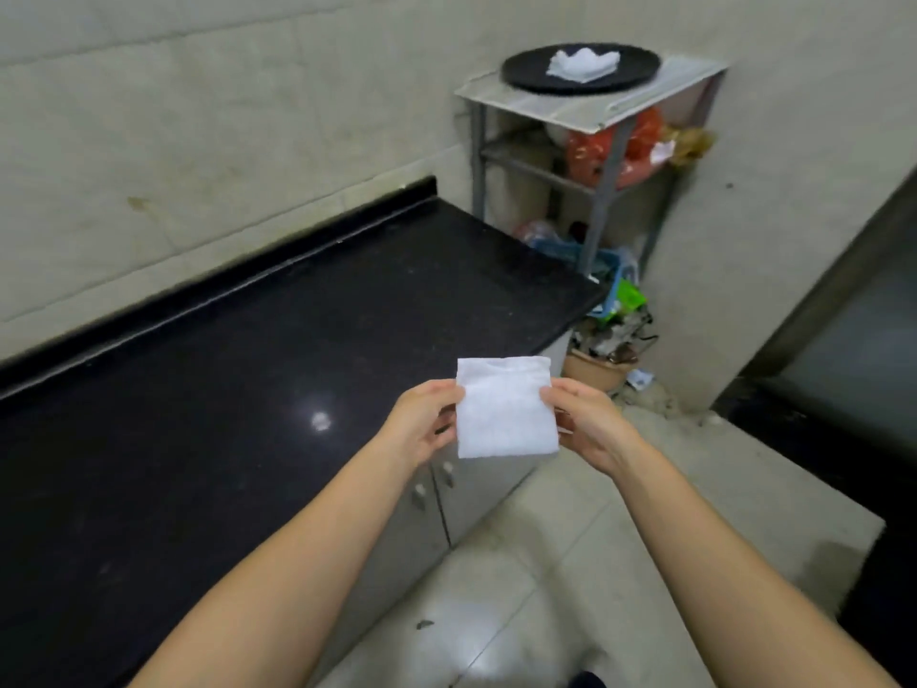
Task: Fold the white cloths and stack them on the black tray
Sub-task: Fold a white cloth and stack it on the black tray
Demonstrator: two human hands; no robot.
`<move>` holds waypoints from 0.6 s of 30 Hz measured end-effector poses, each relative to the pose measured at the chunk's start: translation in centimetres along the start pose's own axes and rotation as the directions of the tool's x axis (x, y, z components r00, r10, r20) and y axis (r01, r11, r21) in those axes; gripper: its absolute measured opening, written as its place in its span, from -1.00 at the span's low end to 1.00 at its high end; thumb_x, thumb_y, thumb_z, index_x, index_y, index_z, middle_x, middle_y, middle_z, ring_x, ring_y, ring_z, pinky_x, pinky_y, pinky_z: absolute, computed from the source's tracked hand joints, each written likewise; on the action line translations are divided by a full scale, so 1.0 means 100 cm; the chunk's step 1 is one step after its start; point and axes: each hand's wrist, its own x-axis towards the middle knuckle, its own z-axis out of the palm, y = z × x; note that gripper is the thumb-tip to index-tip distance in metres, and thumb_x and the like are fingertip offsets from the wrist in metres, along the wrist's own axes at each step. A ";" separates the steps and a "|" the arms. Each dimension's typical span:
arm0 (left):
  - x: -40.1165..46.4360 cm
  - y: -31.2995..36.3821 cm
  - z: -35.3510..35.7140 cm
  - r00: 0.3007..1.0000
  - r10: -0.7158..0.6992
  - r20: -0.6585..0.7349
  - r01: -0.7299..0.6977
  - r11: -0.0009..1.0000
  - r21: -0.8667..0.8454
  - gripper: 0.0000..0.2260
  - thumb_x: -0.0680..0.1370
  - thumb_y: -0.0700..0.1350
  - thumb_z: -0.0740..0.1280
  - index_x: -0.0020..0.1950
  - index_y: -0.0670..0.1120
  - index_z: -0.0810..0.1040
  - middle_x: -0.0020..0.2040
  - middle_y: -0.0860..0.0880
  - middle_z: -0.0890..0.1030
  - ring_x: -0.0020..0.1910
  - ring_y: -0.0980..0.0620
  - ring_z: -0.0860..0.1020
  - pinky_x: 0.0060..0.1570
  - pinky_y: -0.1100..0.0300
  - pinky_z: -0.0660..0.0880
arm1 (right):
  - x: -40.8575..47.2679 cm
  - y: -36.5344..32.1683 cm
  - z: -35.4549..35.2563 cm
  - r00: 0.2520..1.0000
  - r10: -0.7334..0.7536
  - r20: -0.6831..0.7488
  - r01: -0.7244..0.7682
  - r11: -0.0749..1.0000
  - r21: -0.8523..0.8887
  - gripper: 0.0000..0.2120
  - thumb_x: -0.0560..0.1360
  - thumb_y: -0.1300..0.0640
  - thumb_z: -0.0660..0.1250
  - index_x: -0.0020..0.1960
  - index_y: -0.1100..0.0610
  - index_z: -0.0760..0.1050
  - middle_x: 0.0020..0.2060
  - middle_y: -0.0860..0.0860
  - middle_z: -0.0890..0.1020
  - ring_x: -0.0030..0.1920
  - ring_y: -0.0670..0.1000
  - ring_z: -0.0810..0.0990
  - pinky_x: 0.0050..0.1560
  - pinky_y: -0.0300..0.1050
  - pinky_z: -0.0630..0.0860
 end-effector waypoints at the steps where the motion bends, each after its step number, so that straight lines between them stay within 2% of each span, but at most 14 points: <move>1: 0.010 0.000 0.032 0.999 0.010 0.041 -0.011 1.000 0.014 -0.88 0.55 -0.28 0.26 -0.06 -0.09 0.54 -0.19 -0.04 0.58 -0.24 0.05 0.52 -0.18 0.19 0.50 | 0.003 -0.009 -0.032 1.000 -0.011 -0.028 0.012 1.000 0.003 -0.87 0.55 0.21 0.24 -0.07 0.08 0.56 -0.19 0.03 0.62 -0.22 -0.01 0.53 -0.22 -0.17 0.42; 6: 0.047 0.000 0.183 0.984 0.044 0.175 -0.050 0.998 0.027 -0.86 0.56 -0.28 0.24 -0.13 -0.09 0.51 -0.22 -0.05 0.56 -0.30 0.07 0.52 -0.42 0.30 0.48 | 0.014 -0.064 -0.169 0.987 -0.070 -0.146 0.066 0.997 -0.036 -0.84 0.57 0.23 0.21 -0.07 0.08 0.55 -0.18 0.03 0.60 -0.20 -0.01 0.51 -0.20 -0.17 0.44; 10: 0.077 0.011 0.257 0.978 0.039 0.204 -0.040 0.999 0.002 -0.88 0.57 -0.27 0.25 -0.11 -0.09 0.51 -0.21 -0.06 0.56 -0.26 0.03 0.51 -0.26 0.20 0.51 | 0.034 -0.103 -0.233 0.979 -0.091 -0.184 0.082 0.995 -0.054 -0.86 0.57 0.23 0.22 0.03 0.11 0.55 -0.14 0.06 0.61 -0.16 0.03 0.53 -0.20 -0.14 0.44; 15: 0.132 0.044 0.312 0.973 0.081 0.216 -0.085 0.996 0.008 -0.92 0.55 -0.25 0.28 -0.09 -0.09 0.52 -0.13 -0.10 0.54 -0.16 -0.02 0.50 -0.10 0.11 0.48 | 0.084 -0.150 -0.273 0.973 -0.111 -0.203 0.113 0.994 -0.003 -0.84 0.58 0.24 0.20 -0.07 0.10 0.53 -0.18 0.03 0.61 -0.21 -0.03 0.56 -0.22 -0.17 0.48; 18: 0.169 0.077 0.341 0.964 0.166 0.207 -0.177 0.984 0.035 -0.93 0.56 -0.23 0.27 -0.07 -0.10 0.52 -0.12 -0.06 0.58 -0.18 0.01 0.54 -0.21 0.15 0.51 | 0.133 -0.187 -0.288 0.968 -0.135 -0.213 0.137 0.991 -0.004 -0.87 0.58 0.24 0.21 -0.02 0.11 0.53 -0.20 0.02 0.61 -0.23 -0.04 0.56 -0.24 -0.18 0.50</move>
